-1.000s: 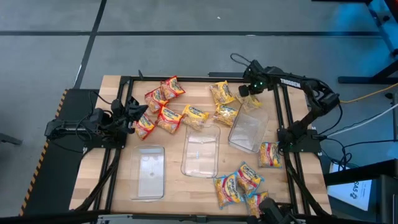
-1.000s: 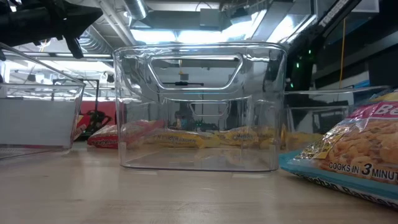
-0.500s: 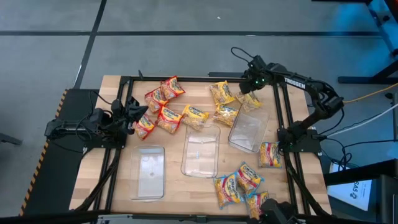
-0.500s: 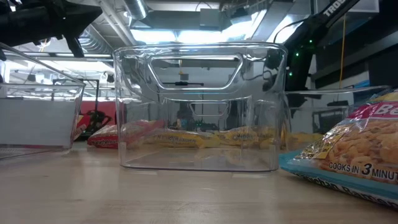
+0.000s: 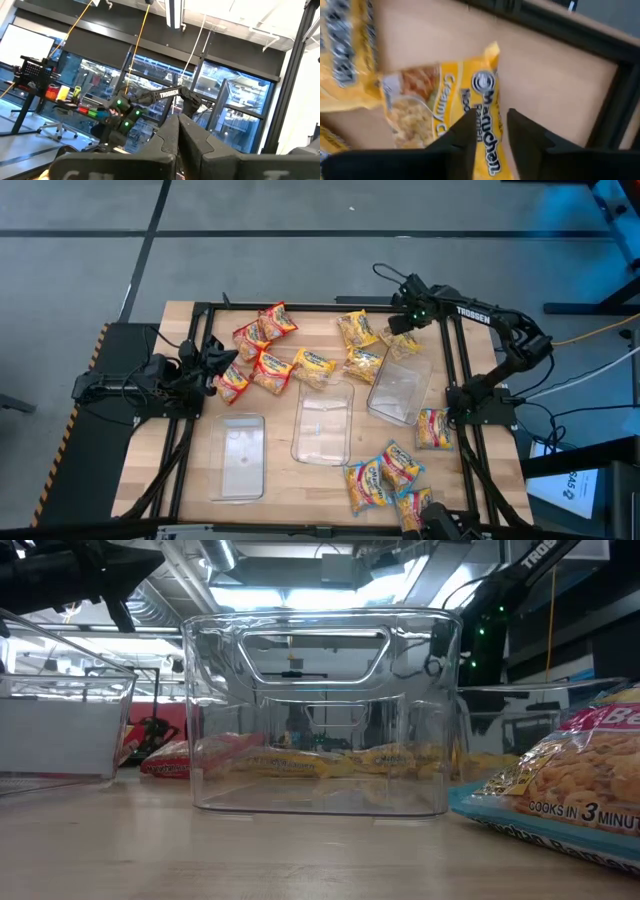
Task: Sort Maruchan noodles
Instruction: Put the yellow noodle pack into the right transparent bin
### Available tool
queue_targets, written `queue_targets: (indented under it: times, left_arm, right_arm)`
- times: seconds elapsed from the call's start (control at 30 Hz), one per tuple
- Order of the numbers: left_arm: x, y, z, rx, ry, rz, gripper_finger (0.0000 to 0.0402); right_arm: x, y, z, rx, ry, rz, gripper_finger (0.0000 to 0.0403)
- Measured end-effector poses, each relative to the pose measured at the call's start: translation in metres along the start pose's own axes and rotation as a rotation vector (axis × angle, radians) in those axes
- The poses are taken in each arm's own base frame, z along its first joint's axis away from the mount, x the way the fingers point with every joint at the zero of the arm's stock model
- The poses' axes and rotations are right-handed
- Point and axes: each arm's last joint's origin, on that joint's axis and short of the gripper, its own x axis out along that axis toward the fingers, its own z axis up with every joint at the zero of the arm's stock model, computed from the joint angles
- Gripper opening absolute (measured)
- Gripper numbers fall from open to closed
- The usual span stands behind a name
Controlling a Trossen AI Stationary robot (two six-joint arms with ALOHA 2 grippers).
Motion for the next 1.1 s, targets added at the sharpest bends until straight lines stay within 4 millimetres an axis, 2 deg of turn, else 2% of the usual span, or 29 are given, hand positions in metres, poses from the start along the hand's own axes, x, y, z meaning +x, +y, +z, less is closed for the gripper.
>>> queue_targets:
  times: [0.13,0.23,0.4,0.5,0.6,0.9,1.1]
  left_arm:
    - [0.000,0.000,0.000,0.000,0.000,0.000,0.0000]
    - [0.000,0.000,0.000,-0.001,0.000,0.000,0.0000]
    - [0.000,0.000,0.000,-0.002,0.000,0.000,0.0000]
    - [0.000,0.000,0.000,-0.002,0.000,0.000,0.0000]
    - [0.000,0.000,0.000,-0.003,0.000,0.000,0.0000]
    - [0.000,0.000,0.000,-0.008,0.001,-0.001,0.0000]
    - [0.000,0.000,0.000,-0.007,0.001,-0.004,0.0000]
  right_arm:
    - [0.015,-0.001,-0.012,0.075,0.016,0.033,0.0186]
    - [0.023,-0.003,-0.019,0.101,0.037,0.030,0.0217]
    - [0.035,-0.005,-0.032,0.182,0.051,0.070,0.0224]
    - [0.039,-0.005,-0.036,0.201,0.056,0.090,0.0203]
    - [0.040,-0.005,-0.036,0.201,0.059,0.091,0.0165]
    - [0.040,-0.005,-0.036,0.211,0.055,0.084,0.0012]
    - [0.038,-0.003,-0.032,0.208,0.051,0.096,0.0003]
